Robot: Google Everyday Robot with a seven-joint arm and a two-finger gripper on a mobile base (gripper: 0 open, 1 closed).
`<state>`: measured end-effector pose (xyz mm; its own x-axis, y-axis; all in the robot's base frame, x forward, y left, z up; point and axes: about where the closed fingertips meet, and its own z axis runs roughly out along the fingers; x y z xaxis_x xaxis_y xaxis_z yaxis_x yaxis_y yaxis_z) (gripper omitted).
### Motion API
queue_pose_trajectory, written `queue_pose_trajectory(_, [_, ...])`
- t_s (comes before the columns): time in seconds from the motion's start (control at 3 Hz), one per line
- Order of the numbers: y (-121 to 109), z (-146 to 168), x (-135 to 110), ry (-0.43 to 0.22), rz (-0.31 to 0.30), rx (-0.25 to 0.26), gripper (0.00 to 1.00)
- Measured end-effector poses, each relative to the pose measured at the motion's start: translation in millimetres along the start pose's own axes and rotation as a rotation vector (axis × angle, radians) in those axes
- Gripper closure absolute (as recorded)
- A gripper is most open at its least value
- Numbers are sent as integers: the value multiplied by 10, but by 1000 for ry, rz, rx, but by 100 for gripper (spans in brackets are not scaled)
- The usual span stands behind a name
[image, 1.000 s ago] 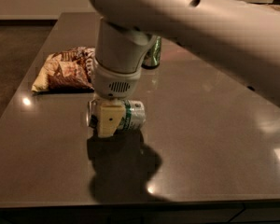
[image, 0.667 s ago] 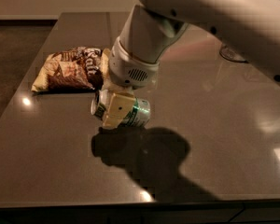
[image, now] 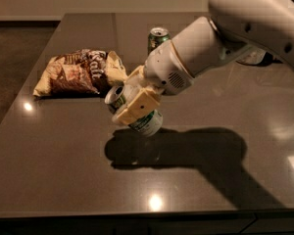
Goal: Place 7up can upright
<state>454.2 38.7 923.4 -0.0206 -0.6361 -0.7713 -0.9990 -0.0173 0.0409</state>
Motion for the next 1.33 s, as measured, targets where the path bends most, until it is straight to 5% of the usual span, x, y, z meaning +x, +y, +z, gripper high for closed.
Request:
queue_pose_trajectory(0.67, [-138, -176, 90, -350, 107, 115, 100])
queue_pose_trajectory(1.0, [-178, -213, 174, -462, 104, 173, 100])
queue_pose_trajectory(1.33, [-195, -241, 240, -535, 88, 237, 82])
